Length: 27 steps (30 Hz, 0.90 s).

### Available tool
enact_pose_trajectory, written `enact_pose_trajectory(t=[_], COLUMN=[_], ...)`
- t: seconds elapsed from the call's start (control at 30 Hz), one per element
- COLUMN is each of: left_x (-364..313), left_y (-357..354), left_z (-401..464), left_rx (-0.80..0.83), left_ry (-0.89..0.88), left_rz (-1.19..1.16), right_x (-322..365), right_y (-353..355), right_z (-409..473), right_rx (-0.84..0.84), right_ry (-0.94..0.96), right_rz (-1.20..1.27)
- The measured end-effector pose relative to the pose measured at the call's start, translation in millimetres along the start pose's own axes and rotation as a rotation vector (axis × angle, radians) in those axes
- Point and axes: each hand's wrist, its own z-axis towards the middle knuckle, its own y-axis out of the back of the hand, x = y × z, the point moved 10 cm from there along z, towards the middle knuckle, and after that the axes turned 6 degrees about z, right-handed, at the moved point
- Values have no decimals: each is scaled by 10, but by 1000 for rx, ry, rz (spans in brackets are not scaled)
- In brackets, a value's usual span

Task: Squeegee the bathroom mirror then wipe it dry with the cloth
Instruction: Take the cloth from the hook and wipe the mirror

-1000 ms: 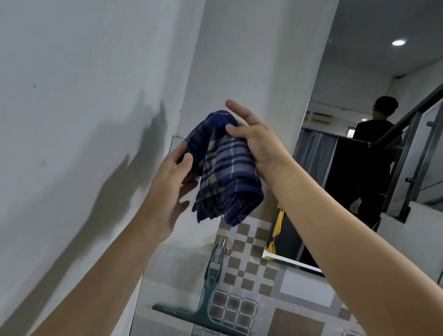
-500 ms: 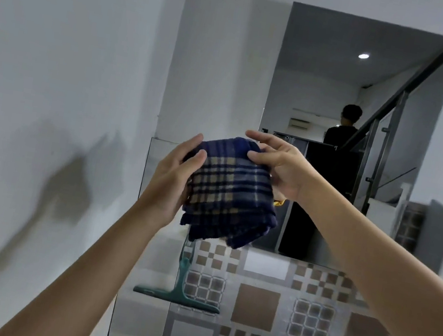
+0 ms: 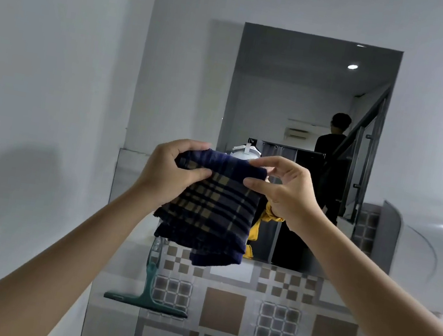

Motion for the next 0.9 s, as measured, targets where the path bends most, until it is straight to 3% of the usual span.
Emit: enact_pose_trajectory(t=[0.13,0.33,0.4,0.53,0.67,0.9], left_x=[-278,-734,-846,-967,-1107,-1281], left_y=[-196,-522,-645,-1034,-1296,-1548], left_z=[-15,-52,-57,-134,-242,-220], left_rx=[-112,-189,-121,211,276,267], left_ry=[-48,-192,-224,-103,-74,-128], left_rz=[369,614,538,94,-175,-211], right_x=[119,233,299,226,-77,-252], right_y=[301,720,837,1068,1309,1403], right_z=[-129,-284,-341,-497,-616,-848], right_rx=[44,75,112,144,113,140], right_ry=[42,80,91,24,-98,-160], right_rz=[10,-25,-24,144,359,453])
